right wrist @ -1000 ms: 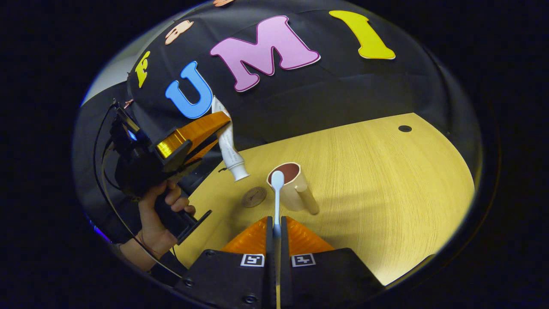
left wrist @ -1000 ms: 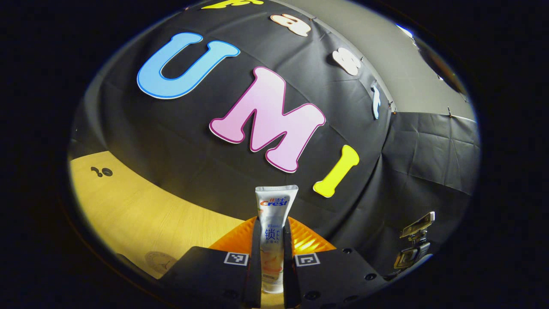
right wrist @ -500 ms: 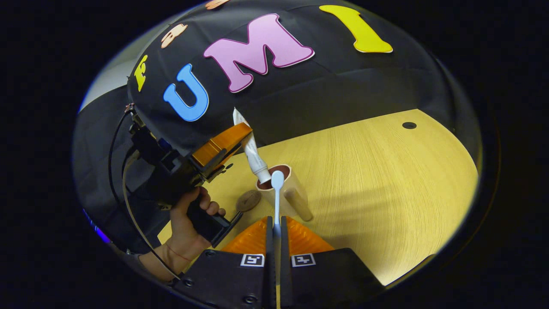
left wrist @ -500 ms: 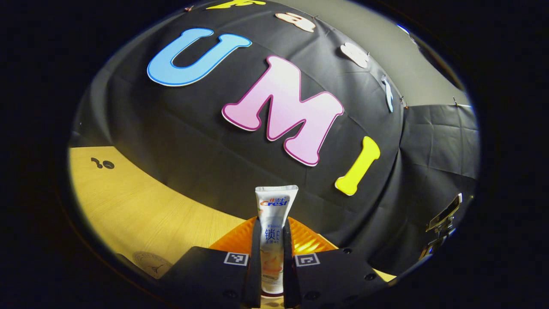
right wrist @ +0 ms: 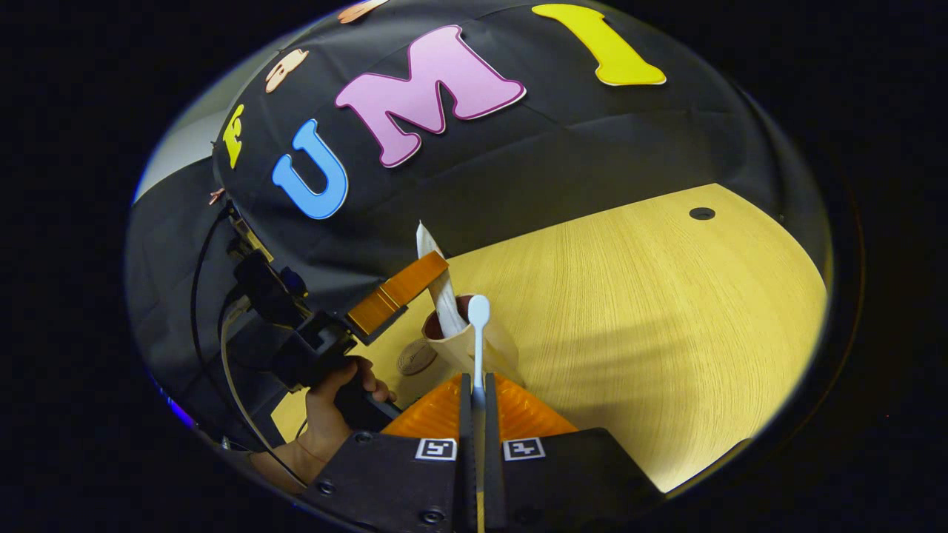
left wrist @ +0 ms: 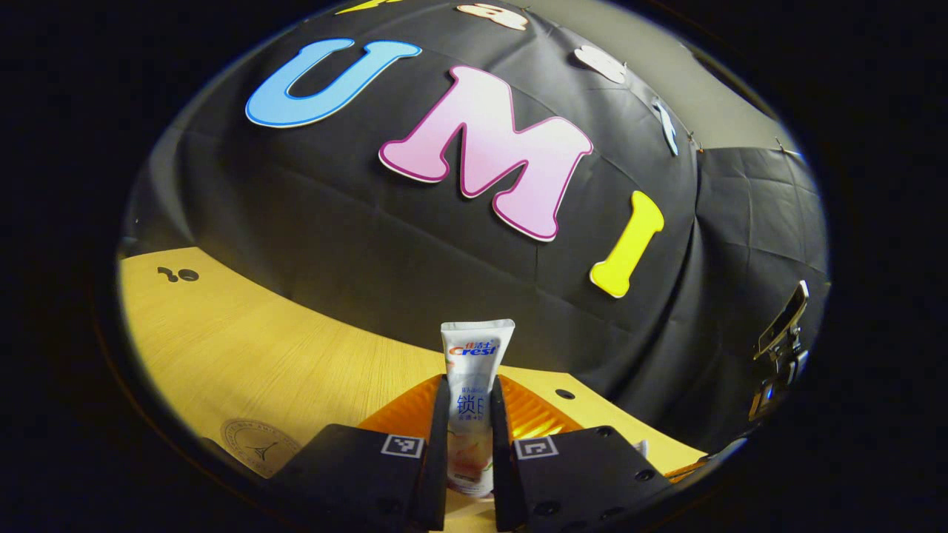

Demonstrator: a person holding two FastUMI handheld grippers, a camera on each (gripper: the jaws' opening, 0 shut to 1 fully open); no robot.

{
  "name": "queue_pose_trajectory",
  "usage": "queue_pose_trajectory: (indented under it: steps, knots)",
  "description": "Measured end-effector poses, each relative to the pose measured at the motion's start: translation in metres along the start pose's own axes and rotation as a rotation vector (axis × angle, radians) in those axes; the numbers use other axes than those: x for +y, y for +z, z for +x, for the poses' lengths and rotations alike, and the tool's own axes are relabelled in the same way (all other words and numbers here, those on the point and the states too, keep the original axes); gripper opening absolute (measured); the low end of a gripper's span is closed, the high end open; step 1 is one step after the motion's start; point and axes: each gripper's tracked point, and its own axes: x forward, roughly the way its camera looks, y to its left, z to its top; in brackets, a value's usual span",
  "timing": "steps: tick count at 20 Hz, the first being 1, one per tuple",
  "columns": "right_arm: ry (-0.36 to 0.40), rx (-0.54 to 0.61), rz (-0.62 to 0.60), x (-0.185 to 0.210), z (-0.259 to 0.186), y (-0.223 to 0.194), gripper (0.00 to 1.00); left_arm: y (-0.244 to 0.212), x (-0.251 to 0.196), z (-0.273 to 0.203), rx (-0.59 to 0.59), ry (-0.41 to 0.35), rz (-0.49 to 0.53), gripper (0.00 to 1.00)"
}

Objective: Put the toothbrush and toothpaste on the desktop into the cup, then pick up the cup and place it on the coaster on the desktop.

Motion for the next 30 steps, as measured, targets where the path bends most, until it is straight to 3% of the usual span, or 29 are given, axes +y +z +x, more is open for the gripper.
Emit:
queue_pose_trajectory:
  steps: [5,7,9,10,11,13,14,15,16,19,26,27,28,30]
  knots:
    - [0.0,-0.017,0.01,0.0,-0.001,0.007,0.08,-0.017,0.002,-0.006,0.053,0.014,0.028,0.33]
    - [0.0,-0.026,0.015,-0.001,-0.002,0.01,0.08,-0.024,0.003,-0.01,0.072,0.017,0.048,0.41]
    - [0.002,-0.037,0.023,0.0,-0.002,0.014,0.08,-0.023,0.003,-0.012,0.069,0.021,0.062,0.31]
    - [0.002,-0.046,0.026,0.001,-0.002,0.017,0.08,-0.024,0.003,-0.013,0.073,0.02,0.068,0.31]
    - [0.005,-0.055,0.027,0.002,-0.002,0.021,0.08,-0.023,0.002,-0.014,0.073,0.015,0.069,0.38]
    - [0.007,-0.077,0.028,0.004,-0.002,0.029,0.08,-0.022,0.002,-0.016,0.071,0.007,0.062,0.4]
    - [0.01,-0.088,0.03,0.006,-0.001,0.034,0.08,-0.022,0.002,-0.016,0.073,0.007,0.06,0.51]
    - [0.011,-0.103,0.035,0.007,-0.001,0.04,0.08,-0.02,0.002,-0.018,0.073,0.009,0.061,0.44]
    - [0.015,-0.122,0.044,0.008,-0.001,0.048,0.08,-0.02,0.003,-0.019,0.071,0.01,0.061,0.46]
    - [0.034,-0.187,0.076,0.016,0.004,0.072,0.08,-0.007,0.004,-0.026,0.044,0.012,0.066,0.57]
    - [0.058,-0.326,0.078,0.035,0.028,0.122,0.08,0.029,0.001,-0.064,0.006,-0.018,0.055,0.63]
    - [0.058,-0.338,0.074,0.037,0.033,0.125,0.08,0.029,0.004,-0.072,0.009,-0.015,0.05,0.72]
    - [0.063,-0.351,0.074,0.04,0.038,0.127,0.08,0.03,0.007,-0.081,0.015,-0.012,0.047,0.63]
    - [0.077,-0.379,0.074,0.046,0.047,0.132,0.08,0.026,0.013,-0.099,0.039,0.0,0.053,0.63]
